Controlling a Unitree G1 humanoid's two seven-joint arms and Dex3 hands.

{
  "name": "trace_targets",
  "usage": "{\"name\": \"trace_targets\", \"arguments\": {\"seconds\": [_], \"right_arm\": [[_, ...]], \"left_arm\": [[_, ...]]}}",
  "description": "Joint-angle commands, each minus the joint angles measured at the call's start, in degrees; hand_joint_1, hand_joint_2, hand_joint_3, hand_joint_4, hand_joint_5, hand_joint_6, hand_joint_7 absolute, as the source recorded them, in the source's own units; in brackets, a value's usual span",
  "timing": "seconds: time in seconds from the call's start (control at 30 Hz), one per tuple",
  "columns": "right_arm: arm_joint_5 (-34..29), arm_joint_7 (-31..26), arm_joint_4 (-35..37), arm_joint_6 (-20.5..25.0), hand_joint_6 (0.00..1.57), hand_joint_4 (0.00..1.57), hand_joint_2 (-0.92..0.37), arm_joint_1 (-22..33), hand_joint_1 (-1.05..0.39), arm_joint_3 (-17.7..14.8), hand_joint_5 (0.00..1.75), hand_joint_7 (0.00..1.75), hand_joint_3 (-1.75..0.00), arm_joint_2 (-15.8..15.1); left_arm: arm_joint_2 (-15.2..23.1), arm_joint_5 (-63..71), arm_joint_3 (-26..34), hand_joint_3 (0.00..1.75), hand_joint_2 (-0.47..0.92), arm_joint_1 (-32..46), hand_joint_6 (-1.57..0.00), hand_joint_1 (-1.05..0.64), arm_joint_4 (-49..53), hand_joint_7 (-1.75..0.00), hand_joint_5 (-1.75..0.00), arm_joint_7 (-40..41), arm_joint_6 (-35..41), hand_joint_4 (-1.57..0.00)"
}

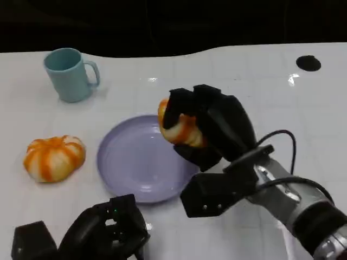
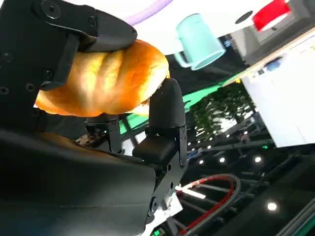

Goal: Grasp the bread from the table and place it into the plate.

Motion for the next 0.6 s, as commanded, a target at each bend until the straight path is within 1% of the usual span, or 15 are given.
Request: {"name": "trace_targets", "arguments": {"seconds": [0.03,0.17,0.2,0.23,0.27,0.3,0.33,0.37,0.4,0.43,0.47,0.5,0.53,0.57,0.6], "right_arm": [[0.96,1.09,2.28,0.36,0.8,1.04,-0.18,-1.76,-0.12,0.06,1.75,1.75,-1.53,1.73],[0.42,1.21,3.67,0.45,0.76,0.99,-0.21,-2.06,-0.12,0.54,1.75,1.75,-1.47,2.62],[0.43,1.91,3.5,0.74,0.77,0.95,-0.23,-1.94,-0.13,0.63,1.75,1.63,-1.44,2.55],[0.47,2.63,3.22,1.06,0.79,0.89,-0.28,-1.79,-0.14,0.7,1.7,1.38,-1.31,2.43],[0.49,3.56,2.81,1.48,0.81,0.87,-0.31,-1.61,-0.15,0.79,1.65,1.25,-1.23,2.22],[0.49,4.19,2.53,1.74,0.81,0.84,-0.38,-1.45,-0.17,0.86,1.52,1.07,-1.09,2.05],[0.48,4.77,2.34,1.92,0.82,0.81,-0.45,-1.31,-0.19,0.93,1.38,0.86,-0.94,1.9],[0.51,5.8,2.0,2.34,0.79,0.76,-0.47,-1.17,-0.2,1.01,1.32,0.74,-0.88,1.7],[0.52,6.88,1.58,2.79,0.72,0.63,-0.5,-1.02,-0.23,1.1,1.22,0.61,-0.82,1.48],[0.47,8.16,1.06,3.28,0.66,0.55,-0.52,-0.88,-0.25,1.27,1.13,0.54,-0.79,1.17],[0.44,9.94,0.36,3.92,0.62,0.5,-0.55,-0.71,-0.27,1.51,1.01,0.46,-0.75,0.77],[0.51,11.57,-0.28,4.38,0.57,0.42,-0.59,-0.54,-0.29,1.69,0.88,0.38,-0.68,0.41],[0.7,13.2,-0.93,4.68,0.53,0.36,-0.7,-0.34,-0.33,1.86,0.71,0.25,-0.5,0.04],[0.9,15.13,-1.65,5.08,0.5,0.32,-0.77,-0.12,-0.36,2.03,0.63,0.18,-0.37,-0.37],[1.1,16.72,-2.33,5.44,0.45,0.24,-0.84,0.1,-0.42,2.11,0.58,0.12,-0.26,-0.67]], "left_arm": [[0.6,-0.59,0.38,0.57,0.69,-0.01,-0.77,-0.54,0.28,-1.43,-1.75,0.04,0.12,-0.8],[0.52,-0.64,0.33,0.58,0.69,0.06,-0.77,-0.55,0.27,-1.43,-1.75,-0.09,-0.06,-0.81],[0.46,-0.78,0.34,0.58,0.68,0.14,-0.76,-0.55,0.17,-1.43,-1.75,-0.12,0.11,-0.8],[0.42,-0.87,0.34,0.59,0.68,0.21,-0.76,-0.55,0.06,-1.43,-1.75,-0.13,0.27,-0.8],[0.37,-1.01,0.35,0.59,0.68,0.26,-0.77,-0.55,-0.02,-1.43,-1.75,-0.18,0.45,-0.8],[0.32,-1.25,0.36,0.59,0.68,0.29,-0.77,-0.55,-0.07,-1.43,-1.75,-0.33,0.66,-0.8],[0.31,-1.31,0.33,0.59,0.68,0.39,-0.77,-0.54,-0.32,-1.43,-1.75,-0.23,1.02,-0.8],[0.32,-1.31,0.29,0.59,0.68,0.46,-0.77,-0.54,-0.5,-1.43,-1.75,-0.11,1.29,-0.8],[0.32,-1.28,0.28,0.59,0.68,0.51,-0.77,-0.53,-0.59,-1.42,-1.75,-0.06,1.38,-0.8],[0.34,-1.22,0.26,0.6,0.68,0.54,-0.77,-0.53,-0.65,-1.42,-1.75,-0.05,1.37,-0.8],[0.36,-1.12,0.23,0.6,0.67,0.58,-0.76,-0.53,-0.68,-1.42,-1.75,-0.06,1.2,-0.8],[0.38,-1.0,0.21,0.6,0.67,0.6,-0.76,-0.53,-0.68,-1.42,-1.75,-0.07,0.95,-0.79],[0.4,-0.87,0.19,0.61,0.67,0.61,-0.76,-0.53,-0.6,-1.41,-1.75,-0.09,0.6,-0.79],[0.4,-0.78,0.18,0.61,0.67,0.6,-0.76,-0.53,-0.48,-1.41,-1.75,-0.1,0.32,-0.79],[0.4,-0.76,0.17,0.61,0.67,0.59,-0.76,-0.53,-0.41,-1.41,-1.75,-0.11,0.2,-0.79]]}}
